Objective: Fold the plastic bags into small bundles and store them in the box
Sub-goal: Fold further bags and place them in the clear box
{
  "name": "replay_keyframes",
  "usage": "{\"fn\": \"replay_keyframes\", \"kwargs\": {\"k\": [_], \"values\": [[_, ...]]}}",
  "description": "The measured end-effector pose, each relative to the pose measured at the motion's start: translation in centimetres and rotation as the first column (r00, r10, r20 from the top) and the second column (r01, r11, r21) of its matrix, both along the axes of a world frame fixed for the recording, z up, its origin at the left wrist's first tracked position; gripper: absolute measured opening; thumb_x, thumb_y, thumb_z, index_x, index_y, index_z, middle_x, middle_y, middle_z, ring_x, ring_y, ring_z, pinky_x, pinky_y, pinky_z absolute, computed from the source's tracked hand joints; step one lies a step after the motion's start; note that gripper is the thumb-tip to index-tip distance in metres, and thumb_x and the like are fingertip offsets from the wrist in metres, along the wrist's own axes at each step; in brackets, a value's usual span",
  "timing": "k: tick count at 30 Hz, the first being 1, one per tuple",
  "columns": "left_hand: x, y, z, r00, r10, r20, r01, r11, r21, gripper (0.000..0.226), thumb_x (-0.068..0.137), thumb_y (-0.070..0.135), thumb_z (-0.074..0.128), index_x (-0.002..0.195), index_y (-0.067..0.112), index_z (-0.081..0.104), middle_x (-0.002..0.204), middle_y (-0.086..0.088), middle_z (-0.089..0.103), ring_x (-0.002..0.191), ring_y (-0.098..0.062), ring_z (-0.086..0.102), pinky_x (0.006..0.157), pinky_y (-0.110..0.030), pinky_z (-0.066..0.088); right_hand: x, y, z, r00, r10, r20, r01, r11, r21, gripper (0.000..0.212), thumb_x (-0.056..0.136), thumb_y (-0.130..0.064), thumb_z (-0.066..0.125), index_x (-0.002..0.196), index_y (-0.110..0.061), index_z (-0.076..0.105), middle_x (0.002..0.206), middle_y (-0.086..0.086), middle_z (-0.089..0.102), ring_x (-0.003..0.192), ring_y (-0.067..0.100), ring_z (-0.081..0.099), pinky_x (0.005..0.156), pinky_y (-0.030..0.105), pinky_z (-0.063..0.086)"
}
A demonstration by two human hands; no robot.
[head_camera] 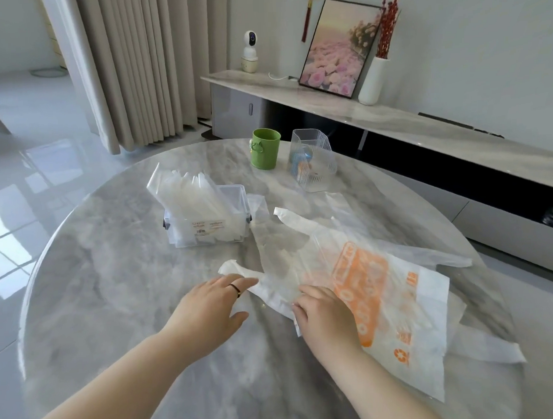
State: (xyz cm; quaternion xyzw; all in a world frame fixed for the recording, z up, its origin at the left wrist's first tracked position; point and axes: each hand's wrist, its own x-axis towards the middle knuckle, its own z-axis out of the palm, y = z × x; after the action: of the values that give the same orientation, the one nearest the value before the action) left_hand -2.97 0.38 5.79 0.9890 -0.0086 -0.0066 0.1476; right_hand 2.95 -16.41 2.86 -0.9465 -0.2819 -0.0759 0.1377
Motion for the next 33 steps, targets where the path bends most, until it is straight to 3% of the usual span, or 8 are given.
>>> {"fn": "replay_keyframes", "kwargs": {"k": [3,7,13,17,22,27,30,33], "values": [[-0.2,-0.6,-0.9,0.997,-0.042,0.067,0.035,0.993,0.112,0.070,0.089,0.041,0.053,0.145,0.033,0.011,0.150,0.015,0.021,0.135,-0.003,0.026,0.107,-0.017,0.020,-1.2,-1.5,0.8,0.993,0.101,-0.054,-0.101,0.995,0.006,0.018,0.059,-0.032,0.056,0.043,-0.036,0.063,0.069,-0.021,0.069,0.061,0.000,0.066,0.051,0.007,0.044],[-0.5,-1.5,-2.9,0.964,-0.167,0.206,0.109,0.958,0.264,0.104,0.030,0.054,0.086,0.120,0.025,0.043,0.108,0.003,0.068,0.106,-0.014,0.046,0.095,-0.034,0.030,-2.7,-4.3,0.9,0.959,0.271,-0.088,-0.266,0.962,0.070,0.028,0.068,-0.036,0.042,0.056,-0.039,0.067,0.077,-0.026,0.069,0.069,-0.004,0.065,0.061,0.005,0.046],[-1.2,-2.9,-4.0,0.953,-0.258,0.161,0.190,0.918,0.348,0.056,0.029,0.043,0.091,0.081,0.033,0.075,0.094,0.006,0.072,0.093,-0.017,0.068,0.098,-0.033,0.027,-5.3,-8.1,0.7,0.902,0.398,-0.164,-0.385,0.917,0.110,0.022,0.067,-0.038,0.048,0.062,-0.039,0.069,0.083,-0.025,0.070,0.081,-0.005,0.065,0.072,0.007,0.048],[-2.0,-2.9,-3.9,0.938,-0.313,0.150,0.244,0.903,0.355,0.018,0.048,0.029,0.085,0.049,0.031,0.068,0.082,0.011,0.071,0.101,-0.014,0.056,0.106,-0.031,0.011,-6.9,-9.0,0.9,0.927,0.332,-0.174,-0.324,0.943,0.074,0.023,0.064,-0.037,0.044,0.062,-0.038,0.067,0.087,-0.027,0.069,0.083,-0.007,0.064,0.075,0.006,0.048],[-4.3,-3.9,-3.3,0.951,-0.270,0.150,0.211,0.923,0.322,0.030,0.064,0.027,0.035,0.042,0.025,0.055,0.047,0.017,0.052,0.053,0.000,0.058,0.094,-0.029,0.030,-9.5,-8.7,1.5,0.882,0.175,-0.438,-0.247,0.963,-0.112,0.066,0.082,-0.046,0.054,0.140,-0.027,0.030,0.148,-0.014,0.027,0.136,0.008,0.027,0.113,0.021,0.013],[-7.3,-4.9,-3.3,0.955,-0.240,0.173,0.188,0.943,0.273,0.013,0.059,0.029,0.034,0.050,0.026,0.025,0.033,0.009,0.039,0.032,-0.004,0.042,0.069,-0.021,0.033,-10.1,-7.6,1.6,0.930,0.096,-0.355,-0.173,0.966,-0.192,0.052,0.089,-0.038,0.035,0.138,-0.021,0.037,0.148,-0.007,0.030,0.137,0.012,0.027,0.118,0.024,0.007],[-8.6,-4.3,-2.8,0.968,-0.215,0.129,0.190,0.965,0.183,0.012,0.064,0.032,0.032,0.057,0.024,0.026,0.037,0.009,0.033,0.039,-0.003,0.045,0.059,-0.013,0.035,-9.8,-8.2,1.6,0.930,0.051,-0.363,-0.121,0.978,-0.173,0.040,0.090,-0.026,0.029,0.118,-0.019,0.058,0.136,-0.008,0.047,0.129,0.013,0.037,0.110,0.021,0.022],[-9.2,-2.7,-2.6,0.986,-0.166,-0.028,0.168,0.984,0.053,0.037,0.066,0.045,0.020,0.084,0.026,0.047,0.069,0.017,0.041,0.090,-0.007,0.056,0.079,-0.014,0.036,-9.1,-9.1,1.5,0.875,0.017,-0.484,-0.080,0.991,-0.109,0.031,0.092,-0.016,0.039,0.109,-0.021,0.064,0.138,-0.015,0.046,0.129,0.008,0.038,0.102,0.018,0.031]]}}
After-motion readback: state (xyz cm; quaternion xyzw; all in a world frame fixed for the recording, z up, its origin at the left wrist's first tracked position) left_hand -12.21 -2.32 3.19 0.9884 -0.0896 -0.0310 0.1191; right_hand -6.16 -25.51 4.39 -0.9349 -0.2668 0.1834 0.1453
